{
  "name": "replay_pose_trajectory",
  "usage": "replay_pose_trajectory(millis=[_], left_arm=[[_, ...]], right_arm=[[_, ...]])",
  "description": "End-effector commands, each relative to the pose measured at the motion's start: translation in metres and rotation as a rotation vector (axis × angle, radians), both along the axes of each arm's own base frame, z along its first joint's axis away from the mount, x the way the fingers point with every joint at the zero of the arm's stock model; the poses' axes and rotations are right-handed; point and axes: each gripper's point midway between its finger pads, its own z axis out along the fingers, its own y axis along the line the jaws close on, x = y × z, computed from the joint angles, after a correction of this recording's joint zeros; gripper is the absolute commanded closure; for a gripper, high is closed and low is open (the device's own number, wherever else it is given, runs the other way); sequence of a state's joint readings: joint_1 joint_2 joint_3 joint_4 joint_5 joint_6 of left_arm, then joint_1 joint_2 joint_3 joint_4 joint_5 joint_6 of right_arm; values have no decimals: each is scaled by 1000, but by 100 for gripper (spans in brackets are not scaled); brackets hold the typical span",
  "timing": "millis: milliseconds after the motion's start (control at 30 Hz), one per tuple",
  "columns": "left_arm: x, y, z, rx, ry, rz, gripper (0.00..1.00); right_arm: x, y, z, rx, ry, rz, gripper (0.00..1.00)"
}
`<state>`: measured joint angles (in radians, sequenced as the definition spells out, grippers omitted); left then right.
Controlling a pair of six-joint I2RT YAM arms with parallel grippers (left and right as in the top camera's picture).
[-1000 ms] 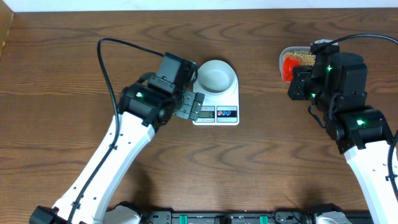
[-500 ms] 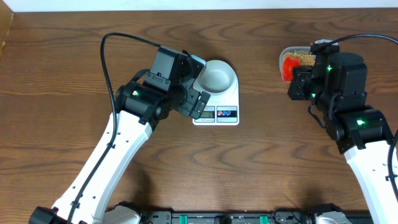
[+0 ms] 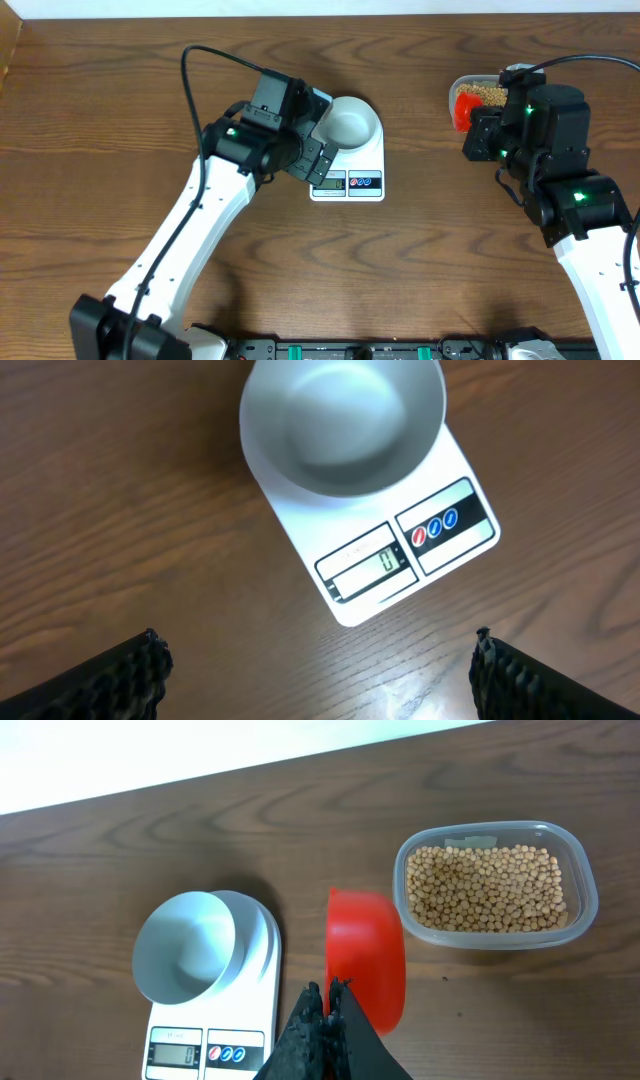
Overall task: Scoop item into bowl and weigh 50g on scale
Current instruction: 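Retract the left gripper to the left of the scale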
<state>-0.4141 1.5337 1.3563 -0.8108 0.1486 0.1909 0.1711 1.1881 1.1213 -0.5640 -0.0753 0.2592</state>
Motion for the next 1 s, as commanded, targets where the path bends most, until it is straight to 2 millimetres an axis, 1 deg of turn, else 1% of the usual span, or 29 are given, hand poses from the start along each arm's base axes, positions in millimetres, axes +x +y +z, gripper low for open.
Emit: replay_pose_trajectory(millis=[0,200,333,367,500,633,867,967], left_arm=[[1,1,-3,14,0,-27,2],[1,2,-3,9,2,-28,2],[-3,-5,-1,-60,28,-92,2],[-6,-6,1,-104,44,-120,2],[-6,3,5,-177,63,-146,2],[-3,15,5,-186,71,-125,2],[0,17,8,-179,46,-134,2],[1,18,12,-177,25,-133,2]], right_arm=[[-1,-2,17,17,-37,-8,99],[0,-2,17,17,-37,-8,99],[-1,-2,17,17,-37,-8,99],[-1,-2,17,17,-37,-8,99],[-1,-2,17,17,-37,-8,99],[-1,-2,17,17,-37,-8,99],[0,-2,17,17,-37,-8,99],[0,-2,17,16,-38,-7,99]])
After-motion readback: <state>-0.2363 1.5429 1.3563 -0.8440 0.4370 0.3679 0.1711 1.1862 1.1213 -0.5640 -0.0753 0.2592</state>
